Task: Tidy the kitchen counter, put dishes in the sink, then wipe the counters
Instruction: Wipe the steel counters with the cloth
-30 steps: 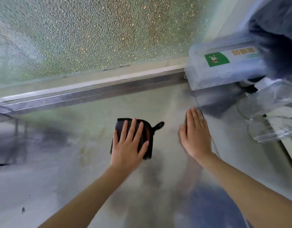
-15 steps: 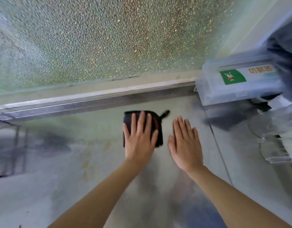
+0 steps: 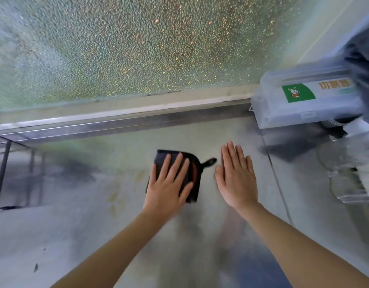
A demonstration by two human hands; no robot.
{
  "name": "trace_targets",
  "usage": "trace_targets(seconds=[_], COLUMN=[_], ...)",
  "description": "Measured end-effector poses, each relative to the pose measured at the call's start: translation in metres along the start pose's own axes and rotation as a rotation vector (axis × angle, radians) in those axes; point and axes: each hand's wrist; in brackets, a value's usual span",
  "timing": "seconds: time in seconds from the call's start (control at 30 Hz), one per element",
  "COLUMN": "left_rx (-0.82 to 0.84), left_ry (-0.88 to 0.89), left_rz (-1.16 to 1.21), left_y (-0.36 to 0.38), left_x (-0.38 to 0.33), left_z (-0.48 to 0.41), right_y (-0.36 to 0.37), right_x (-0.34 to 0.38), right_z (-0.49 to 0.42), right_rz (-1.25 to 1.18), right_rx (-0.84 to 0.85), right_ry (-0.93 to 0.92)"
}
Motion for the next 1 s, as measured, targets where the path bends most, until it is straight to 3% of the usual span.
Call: trace_targets(seconds=[0.07, 0.13, 0.27, 0.33, 0.5, 0.63, 0.8, 1.0], left_rx=[0.053, 0.033, -0.008, -0.017, 0.037, 0.077, 0.064, 0.049], left_ry=[0.163, 0.147, -0.329, -0.418, -0.285, -0.202, -0.394, -0.318], left_rz=[-0.049, -0.074, 0.128, 0.177, 0.084, 0.040, 0.123, 0.149], left_y=[0.008, 0.005, -0.015, -0.013, 0.018, 0.026, 0.002, 0.028], left_x=[0.013, 0.036, 0.062, 0.050, 0.013, 0.042, 0.067, 0.029], left_z=[0.025, 0.024, -0.008, -0.006, 0.074, 0.108, 0.070, 0.123], right_y=[0.000, 0.000, 0.001, 0.001, 0.001, -0.001, -0.010, 0.016], right_x=[0.000, 0.001, 0.001, 0.001, 0.000, 0.001, 0.011, 0.046], right_z=[0.000, 0.001, 0.000, 0.001, 0.002, 0.002, 0.011, 0.047], right_rz=[-0.008, -0.013, -0.019, -0.030, -0.001, -0.014, 0.029, 0.053], right_rx=[-0.004, -0.010, -0.025, -0.024, 0.010, 0.019, -0.059, 0.000], right_ry=[-0.002, 0.001, 0.002, -0.004, -0.009, -0.001, 0.024, -0.131])
Point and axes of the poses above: each hand's wrist, its own z-axis away from the middle knuckle, its own y-axis out of the palm, x = y × z, and after that the axes turned 13 degrees about x, right-handed
